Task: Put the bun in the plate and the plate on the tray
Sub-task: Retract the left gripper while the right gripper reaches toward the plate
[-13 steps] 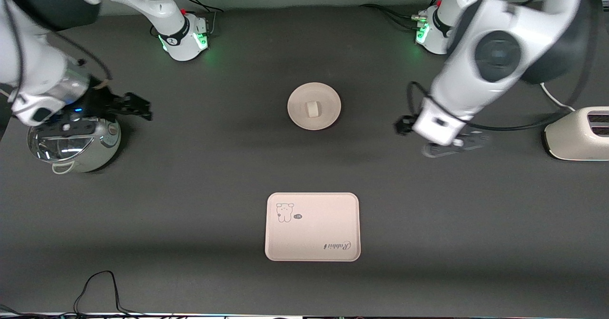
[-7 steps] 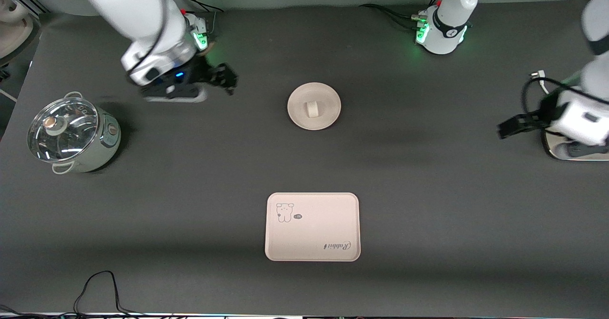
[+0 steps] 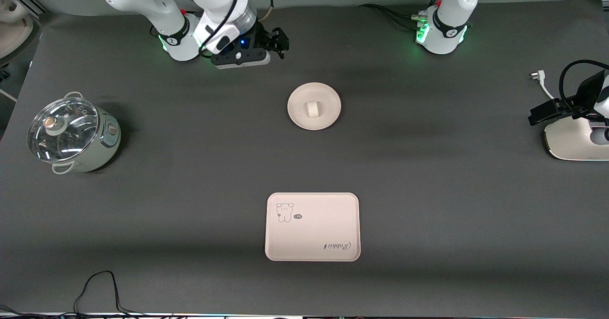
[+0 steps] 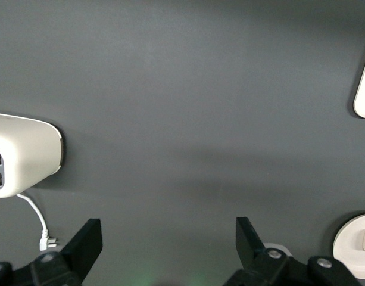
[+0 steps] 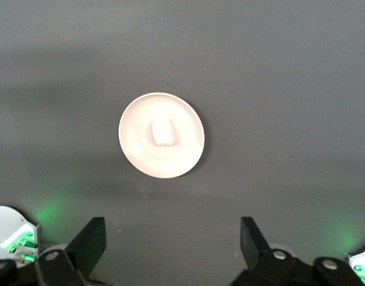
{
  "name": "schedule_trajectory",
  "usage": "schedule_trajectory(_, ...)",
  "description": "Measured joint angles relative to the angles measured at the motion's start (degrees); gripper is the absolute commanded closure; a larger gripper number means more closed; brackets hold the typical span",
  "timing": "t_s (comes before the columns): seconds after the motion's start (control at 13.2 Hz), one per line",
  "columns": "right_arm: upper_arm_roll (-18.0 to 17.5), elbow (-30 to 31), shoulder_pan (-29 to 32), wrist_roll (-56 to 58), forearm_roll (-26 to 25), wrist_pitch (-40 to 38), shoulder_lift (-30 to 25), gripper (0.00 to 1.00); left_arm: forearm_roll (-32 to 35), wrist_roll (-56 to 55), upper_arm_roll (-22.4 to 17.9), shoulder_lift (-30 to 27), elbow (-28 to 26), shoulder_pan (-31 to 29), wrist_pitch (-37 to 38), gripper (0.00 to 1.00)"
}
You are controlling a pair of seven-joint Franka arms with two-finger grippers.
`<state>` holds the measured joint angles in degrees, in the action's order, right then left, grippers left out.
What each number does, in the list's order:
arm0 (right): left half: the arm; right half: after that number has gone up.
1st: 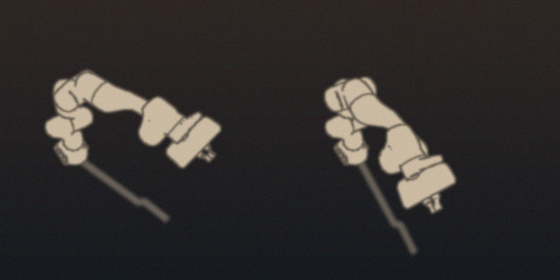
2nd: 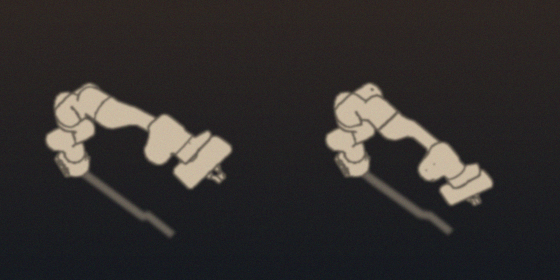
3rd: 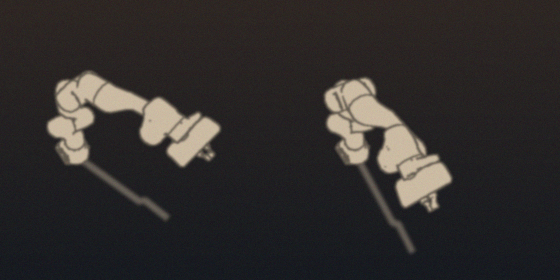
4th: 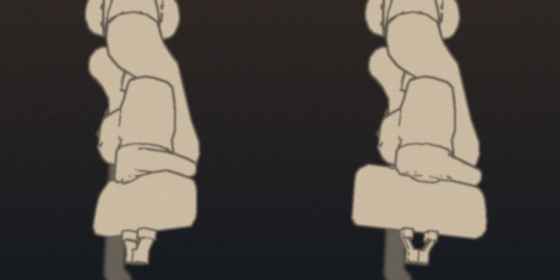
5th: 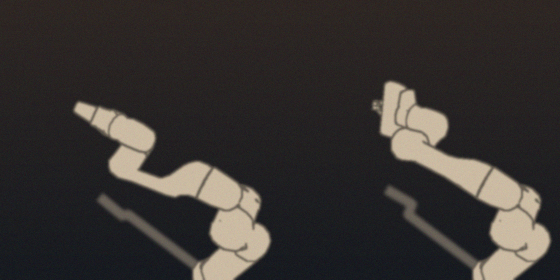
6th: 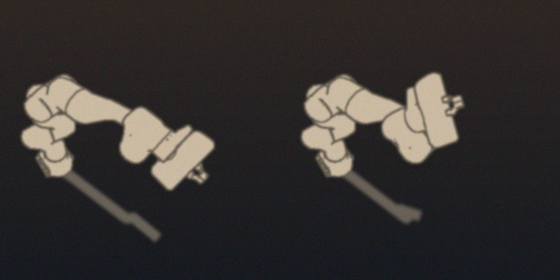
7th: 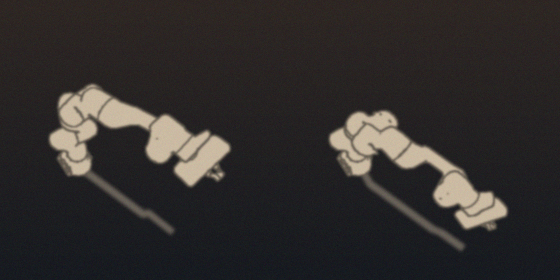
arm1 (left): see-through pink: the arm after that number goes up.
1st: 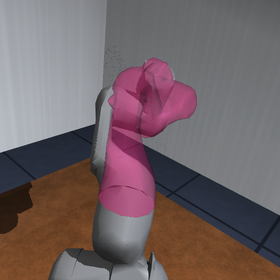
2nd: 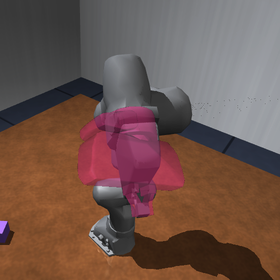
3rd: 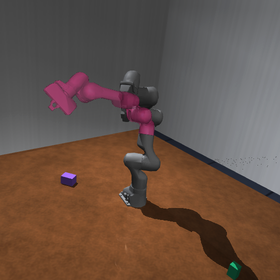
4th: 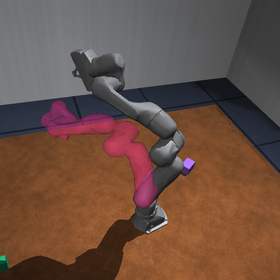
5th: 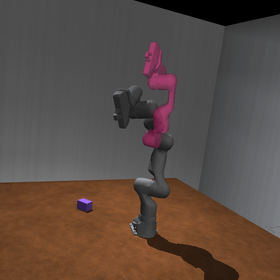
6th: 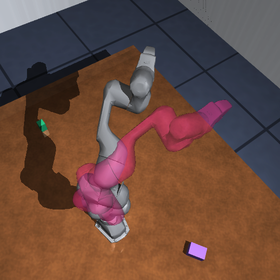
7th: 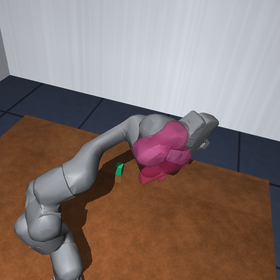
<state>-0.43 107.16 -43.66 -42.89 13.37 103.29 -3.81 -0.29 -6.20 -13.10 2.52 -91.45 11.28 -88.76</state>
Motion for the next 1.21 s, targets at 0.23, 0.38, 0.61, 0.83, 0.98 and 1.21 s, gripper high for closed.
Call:
schedule_trajectory(0.23,-2.8,6.9,0.0,0.0,2.7,5.0,-5.0,0.00,0.0,0.0,4.5,-0.6,0.4,-3.7,1.0,0.00)
schedule_trajectory(0.38,-4.0,10.6,0.0,-0.1,2.8,8.4,-6.3,0.00,0.0,0.0,7.0,-0.9,0.6,-5.9,1.8,0.00)
schedule_trajectory(0.61,-4.2,16.5,0.0,-0.1,2.8,15.4,-6.1,0.00,0.0,0.0,7.4,-1.0,0.6,-6.4,1.8,0.00)
schedule_trajectory(0.83,-4.2,21.8,0.0,-0.1,2.8,23.0,-4.3,0.00,0.0,0.0,7.7,-1.0,0.7,-6.5,1.8,0.00)
schedule_trajectory(0.98,-4.9,24.2,0.0,-0.1,2.8,28.8,-1.9,0.00,0.0,0.0,8.1,-1.0,0.7,-6.4,1.8,0.00)
schedule_trajectory(1.21,-7.3,29.6,-0.1,-0.1,2.8,41.1,1.9,0.00,0.1,0.0,8.1,-1.0,0.7,-6.5,1.6,0.00)
